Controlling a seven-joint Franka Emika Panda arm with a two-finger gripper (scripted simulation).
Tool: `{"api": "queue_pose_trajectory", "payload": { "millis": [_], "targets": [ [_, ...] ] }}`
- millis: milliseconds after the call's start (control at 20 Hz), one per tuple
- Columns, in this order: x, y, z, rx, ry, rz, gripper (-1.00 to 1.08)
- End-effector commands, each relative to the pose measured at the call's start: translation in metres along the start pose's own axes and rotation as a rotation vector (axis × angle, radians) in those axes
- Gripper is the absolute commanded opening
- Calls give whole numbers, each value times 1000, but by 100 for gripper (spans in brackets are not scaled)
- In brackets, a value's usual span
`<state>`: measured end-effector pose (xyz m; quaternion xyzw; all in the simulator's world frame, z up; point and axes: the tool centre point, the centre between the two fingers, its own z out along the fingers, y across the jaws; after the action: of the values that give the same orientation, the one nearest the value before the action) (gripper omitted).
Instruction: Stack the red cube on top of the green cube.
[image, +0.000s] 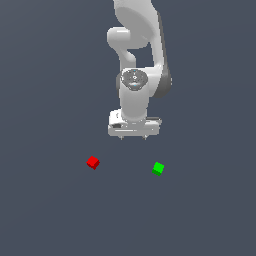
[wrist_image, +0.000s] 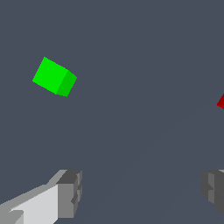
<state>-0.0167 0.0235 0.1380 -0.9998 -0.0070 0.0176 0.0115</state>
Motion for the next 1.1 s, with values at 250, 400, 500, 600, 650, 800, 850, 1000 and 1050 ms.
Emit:
{"api": "queue_pose_trajectory", "payload": {
  "millis": [250,400,500,600,650,800,850,1000,1050],
  "targets": [
    [5,7,3,-1,2,22,100],
    [12,19,7,-3,5,57,100],
    [18,30,12,-4,7,89,100],
    [25,44,17,-6,10,129,100],
    [29,52,19,-6,12,152,100],
    [41,82,29,-9,19,233,100],
    [45,93,33,-10,21,263,100],
    [54,124,42,-12,27,346,100],
    [57,134,45,-13,29,370,100]
  ]
}}
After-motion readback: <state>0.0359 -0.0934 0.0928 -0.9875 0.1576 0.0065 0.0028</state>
